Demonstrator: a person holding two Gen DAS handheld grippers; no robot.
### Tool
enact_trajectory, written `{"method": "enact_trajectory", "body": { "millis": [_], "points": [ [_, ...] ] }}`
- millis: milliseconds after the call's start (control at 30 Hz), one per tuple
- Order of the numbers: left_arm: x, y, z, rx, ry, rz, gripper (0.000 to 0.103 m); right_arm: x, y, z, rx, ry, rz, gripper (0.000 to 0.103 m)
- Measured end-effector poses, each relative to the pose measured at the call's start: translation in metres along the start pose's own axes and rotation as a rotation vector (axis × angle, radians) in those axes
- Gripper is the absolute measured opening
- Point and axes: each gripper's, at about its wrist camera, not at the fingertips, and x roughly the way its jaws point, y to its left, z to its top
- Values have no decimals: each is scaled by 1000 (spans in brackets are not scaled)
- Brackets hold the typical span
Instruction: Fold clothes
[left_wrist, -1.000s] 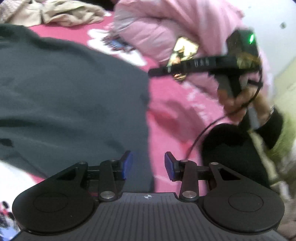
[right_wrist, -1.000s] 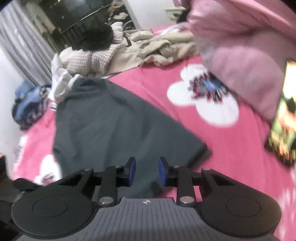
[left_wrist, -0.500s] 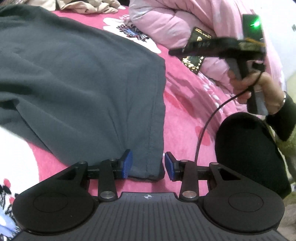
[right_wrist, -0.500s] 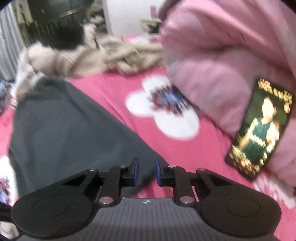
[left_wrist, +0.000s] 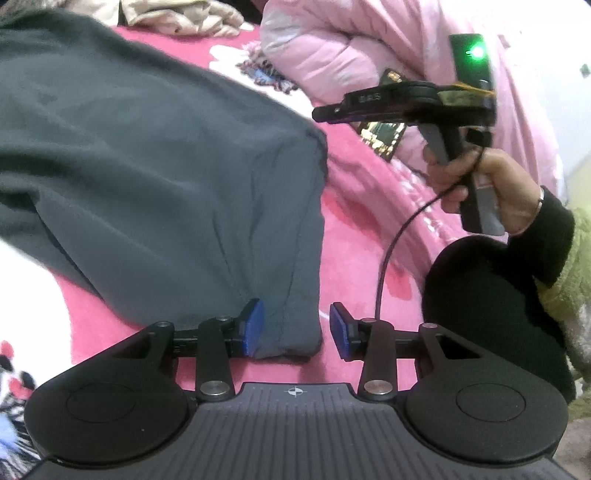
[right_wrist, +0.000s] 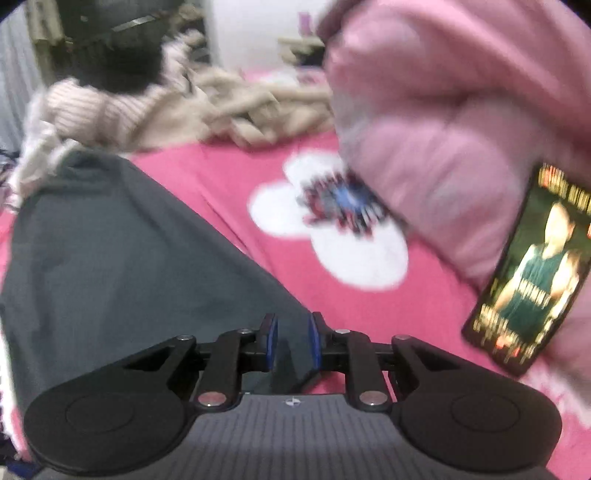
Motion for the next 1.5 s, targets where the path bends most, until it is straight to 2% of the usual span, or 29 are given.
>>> {"method": "enact_trajectory", "body": {
  "millis": [133,267,400,467,567,633,833,900,1033,1167,1267,1400,1500],
  "points": [
    [-32,16,8,-33,-83,-14,39,-28,30,3,-116,-53,92,21],
    [-64,51,13,-139,-173,39,39,-36,59,-1,-213,-51,183,21],
    [-80,80,23,-220,-224,109,39,-22,78,3,-257,-18,237,21],
    [-84,91,32,-255,-241,117,39,-12,85,10,-262,6,246,21],
    [-86,108,48,-303,-256,126,39,4,91,31,-246,26,304,21],
    [-85,117,61,-315,-276,159,39,15,99,50,-252,28,328,21],
    [-87,171,91,-390,-334,275,39,72,133,111,-299,60,374,21],
    [-91,190,95,-415,-354,305,39,93,152,127,-349,53,372,21],
    [-98,224,100,-464,-384,353,39,128,193,157,-402,26,432,21],
    [-94,248,93,-504,-372,342,39,170,231,184,-385,27,501,21],
    [-90,258,87,-512,-367,314,39,214,251,198,-336,56,503,21],
    [-91,264,84,-493,-365,279,40,274,251,207,-221,120,436,19],
    [-94,268,81,-488,-364,249,40,291,240,206,-134,140,464,18]
  ]
}}
